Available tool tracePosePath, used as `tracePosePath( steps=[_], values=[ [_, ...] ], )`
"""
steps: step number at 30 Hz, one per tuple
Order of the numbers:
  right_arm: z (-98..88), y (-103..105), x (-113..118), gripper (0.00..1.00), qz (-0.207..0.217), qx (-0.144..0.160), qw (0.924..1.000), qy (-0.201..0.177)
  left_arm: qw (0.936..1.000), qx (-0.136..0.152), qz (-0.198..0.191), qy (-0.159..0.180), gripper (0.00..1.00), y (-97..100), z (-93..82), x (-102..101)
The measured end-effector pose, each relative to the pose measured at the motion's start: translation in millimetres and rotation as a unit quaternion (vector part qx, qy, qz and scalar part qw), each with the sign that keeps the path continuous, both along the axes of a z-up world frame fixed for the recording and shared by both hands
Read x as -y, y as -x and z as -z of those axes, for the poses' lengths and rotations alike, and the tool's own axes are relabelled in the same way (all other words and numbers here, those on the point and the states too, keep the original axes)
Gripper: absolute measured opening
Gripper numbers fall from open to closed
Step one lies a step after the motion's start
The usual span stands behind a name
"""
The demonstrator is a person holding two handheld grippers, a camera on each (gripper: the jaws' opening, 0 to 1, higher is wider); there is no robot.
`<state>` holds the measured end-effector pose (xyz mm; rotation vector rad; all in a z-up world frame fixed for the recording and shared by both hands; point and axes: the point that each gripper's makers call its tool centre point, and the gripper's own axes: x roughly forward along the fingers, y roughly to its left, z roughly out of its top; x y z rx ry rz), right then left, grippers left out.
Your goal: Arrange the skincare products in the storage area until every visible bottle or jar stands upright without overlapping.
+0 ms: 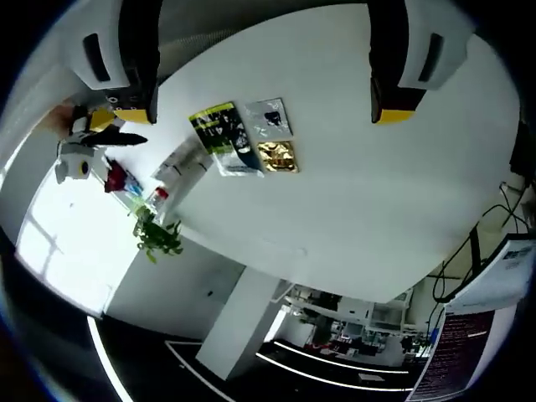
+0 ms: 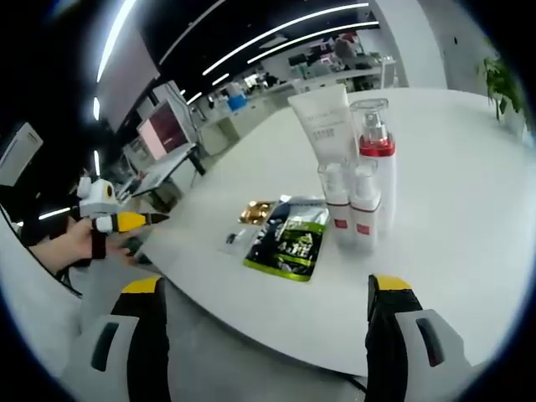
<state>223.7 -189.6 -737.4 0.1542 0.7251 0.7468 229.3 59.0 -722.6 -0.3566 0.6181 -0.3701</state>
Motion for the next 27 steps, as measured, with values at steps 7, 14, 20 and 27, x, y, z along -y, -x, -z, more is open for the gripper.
tracePosePath(
  steps=[7,14,20,27],
  values=[
    [-1.5,2.6,-2.1,0.99,-0.002,0.001,1.0000,0.007,0.9997,0.010,-0.020,0.010,0.98,-3.6,-3.0,-10.7],
    [-4.5,3.7,-2.1,0.99,0.002,0.004,0.9999,0.010,0.9998,0.011,-0.015,-0.002,0.98,-3.9,-2.0,-9.7],
    [-5.9,-1.6,1.9,1.00,0.008,0.019,0.9997,0.011,0.9999,0.011,-0.005,-0.004,0.98,-2.5,-0.6,-8.0],
    [-7.6,-0.4,2.6,1.00,0.012,0.019,0.9997,0.010,0.9999,0.012,-0.011,0.001,0.98,-2.6,-0.9,-10.4]
  ],
)
